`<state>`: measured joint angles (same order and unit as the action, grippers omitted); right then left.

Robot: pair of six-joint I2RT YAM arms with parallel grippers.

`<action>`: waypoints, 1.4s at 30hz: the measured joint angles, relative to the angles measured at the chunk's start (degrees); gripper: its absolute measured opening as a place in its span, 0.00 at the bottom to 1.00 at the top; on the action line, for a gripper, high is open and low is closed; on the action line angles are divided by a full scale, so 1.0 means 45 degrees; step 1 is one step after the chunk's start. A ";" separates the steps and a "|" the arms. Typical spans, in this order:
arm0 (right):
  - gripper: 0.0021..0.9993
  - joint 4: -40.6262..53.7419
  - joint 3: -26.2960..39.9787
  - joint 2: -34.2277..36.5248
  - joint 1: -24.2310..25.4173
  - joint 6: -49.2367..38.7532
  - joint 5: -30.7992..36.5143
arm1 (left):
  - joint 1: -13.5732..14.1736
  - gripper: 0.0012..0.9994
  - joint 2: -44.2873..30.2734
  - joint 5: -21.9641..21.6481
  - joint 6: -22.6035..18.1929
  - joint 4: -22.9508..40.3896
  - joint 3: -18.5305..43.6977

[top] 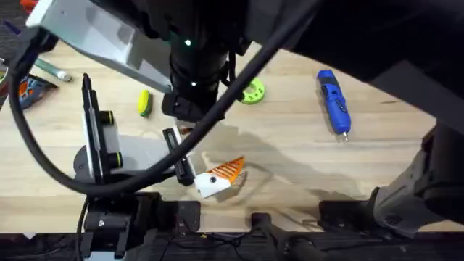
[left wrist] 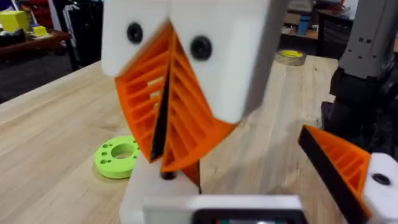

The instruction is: Pick up the gripper from the table and insert it into the empty holder that is missing its gripper. Then pick up a screw, insert it into the mounting hole, and use the screwdriver to tighten it. Finally, clean up the table by picking up the vegetable and placing it into the bucket.

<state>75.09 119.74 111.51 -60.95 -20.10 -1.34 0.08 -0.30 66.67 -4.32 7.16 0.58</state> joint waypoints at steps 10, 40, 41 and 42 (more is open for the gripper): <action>0.00 -0.0005 0.0000 0.0004 0.0000 0.0004 0.0000 | 0.0000 0.99 0.0001 0.0000 0.0000 0.0000 0.0000; 0.00 -0.0053 0.0000 -0.0001 -0.0024 0.0139 0.0000 | 0.0000 0.99 -0.0002 0.0000 -0.0039 0.0000 0.0000; 0.00 -0.0053 0.0000 -0.0001 -0.0024 0.0141 0.0000 | 0.0000 0.99 0.0001 0.0000 -0.0039 0.0000 0.0000; 0.00 -0.0053 0.0000 -0.0001 -0.0024 0.0141 0.0000 | 0.0000 0.99 0.0000 0.0000 -0.0039 0.0000 0.0000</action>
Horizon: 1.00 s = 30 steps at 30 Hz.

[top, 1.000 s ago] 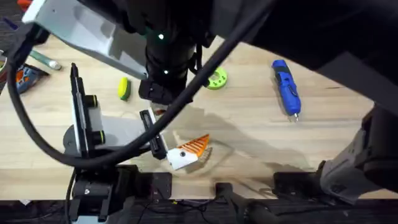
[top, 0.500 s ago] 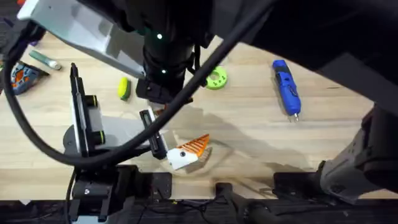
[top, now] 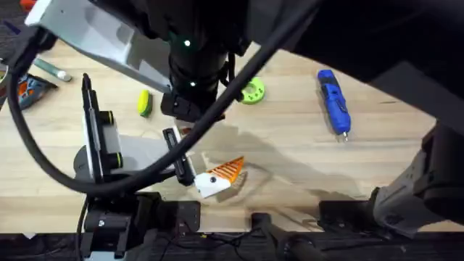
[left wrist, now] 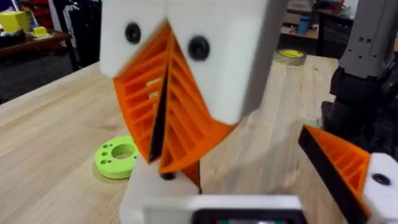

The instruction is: Pick up the gripper from the table and insert it into the empty holder that is missing its gripper. Then pick up a screw, insert it into the mounting hole, and use the screwdriver to tighten it. Finally, clean up the table by picking up the vegetable and placing it into the bucket.

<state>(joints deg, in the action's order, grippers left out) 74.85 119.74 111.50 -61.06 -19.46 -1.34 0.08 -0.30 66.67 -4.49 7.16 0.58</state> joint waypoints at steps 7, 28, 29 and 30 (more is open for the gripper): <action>0.00 -0.0010 0.0000 -0.0005 0.0000 0.0000 0.0000 | 0.0000 0.99 -0.0001 0.0000 0.0000 0.0000 0.0000; 0.00 -0.0108 0.0000 -0.0675 -0.0145 0.0000 0.0005 | 0.0000 0.99 -0.0004 0.0000 0.0000 0.0000 0.0000; 0.00 -0.0151 0.0000 -0.0674 -0.0159 0.0000 0.0005 | 0.0000 0.99 -0.0003 0.0000 0.0000 0.0000 0.0000; 0.00 -0.0160 0.0000 -0.0675 -0.0180 0.0000 0.0005 | 0.0000 0.99 -0.0004 0.0000 0.0000 0.0000 0.0000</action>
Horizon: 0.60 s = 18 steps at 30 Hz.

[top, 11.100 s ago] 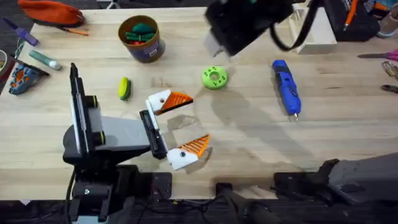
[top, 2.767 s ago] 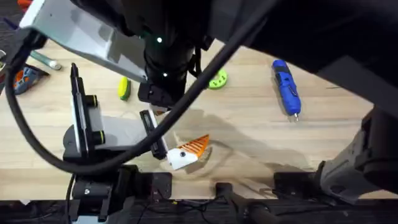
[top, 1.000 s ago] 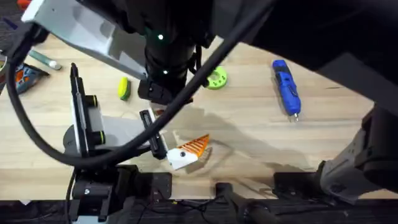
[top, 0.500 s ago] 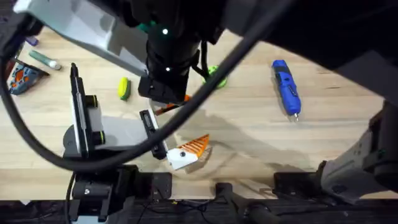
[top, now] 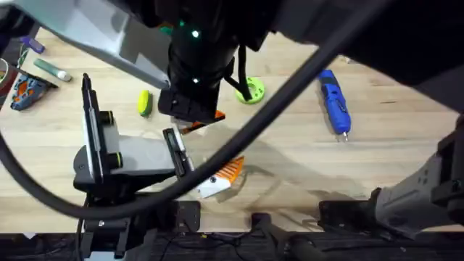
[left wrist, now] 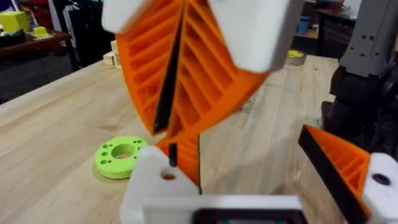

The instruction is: Pick up the gripper from the table and insert it into the empty holder that is missing its gripper. Then pick up a screw, insert it into the mounting hole, and use the screwdriver to tighten it. Finally, clean up the table by picking up the vegetable and placing it into the bucket.

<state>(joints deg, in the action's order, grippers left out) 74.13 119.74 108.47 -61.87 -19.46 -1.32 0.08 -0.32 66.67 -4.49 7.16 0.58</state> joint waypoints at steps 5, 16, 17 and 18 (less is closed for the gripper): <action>0.00 0.0000 0.0000 0.0000 -0.0026 0.0000 0.0000 | 0.0000 0.99 0.0002 0.0000 0.0000 0.0000 0.0000; 0.00 0.0000 0.0000 0.0005 -0.0024 0.0000 0.0486 | 0.0000 0.99 0.0000 0.0000 0.0000 0.0000 0.0000; 0.00 0.0005 0.0000 0.0005 -0.0024 0.0000 0.0486 | 0.0000 0.99 0.0003 0.0000 0.0000 0.0000 0.0000; 0.00 0.0005 0.0000 0.0005 -0.0024 0.0008 0.0486 | 0.0000 0.99 0.0000 0.0000 0.0000 0.0000 0.0000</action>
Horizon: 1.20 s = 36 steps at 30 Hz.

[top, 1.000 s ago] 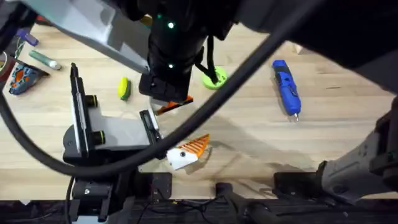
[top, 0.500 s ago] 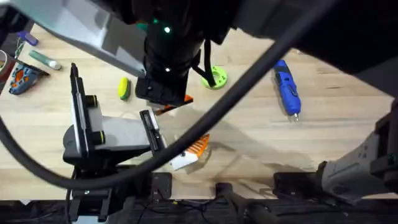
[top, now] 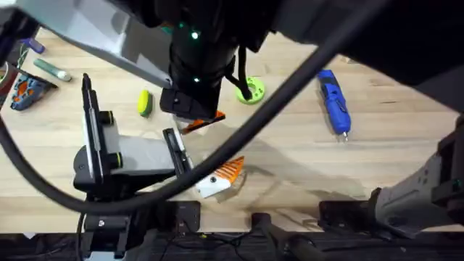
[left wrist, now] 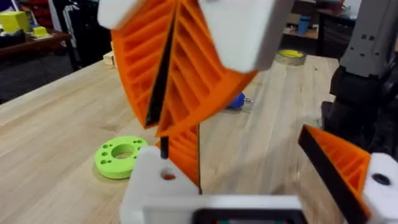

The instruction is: Pick up the gripper from the table and insert it into the empty holder that is missing its gripper. Then pick up a screw, insert it into the mounting hole, and use the screwdriver to tighten it. Finally, clean up the table by picking up the vegetable and placing it into the bucket.

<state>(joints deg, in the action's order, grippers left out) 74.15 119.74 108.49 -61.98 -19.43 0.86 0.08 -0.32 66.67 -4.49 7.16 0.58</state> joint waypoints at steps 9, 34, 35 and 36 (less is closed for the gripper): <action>0.00 0.0071 0.0000 0.0000 0.0000 0.0036 0.0000 | 0.0000 0.99 0.0000 0.0000 0.0000 0.0000 0.0000; 0.00 0.0063 0.0000 0.0005 -0.0299 0.0036 0.0000 | 0.0000 0.99 0.0002 0.0000 0.0000 0.0000 0.0000; 0.00 0.0063 0.0000 0.0005 -0.0296 0.0036 0.0000 | 0.0000 0.99 0.0003 0.0000 0.0000 0.0000 0.0000; 0.00 0.0063 0.0000 0.0005 -0.0296 0.0036 0.0000 | 0.0000 0.99 0.0000 0.0000 0.0000 0.0000 0.0000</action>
<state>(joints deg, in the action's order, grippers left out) 74.43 119.74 108.51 -63.31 -19.27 0.86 0.08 -0.32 66.67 -4.49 7.16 0.58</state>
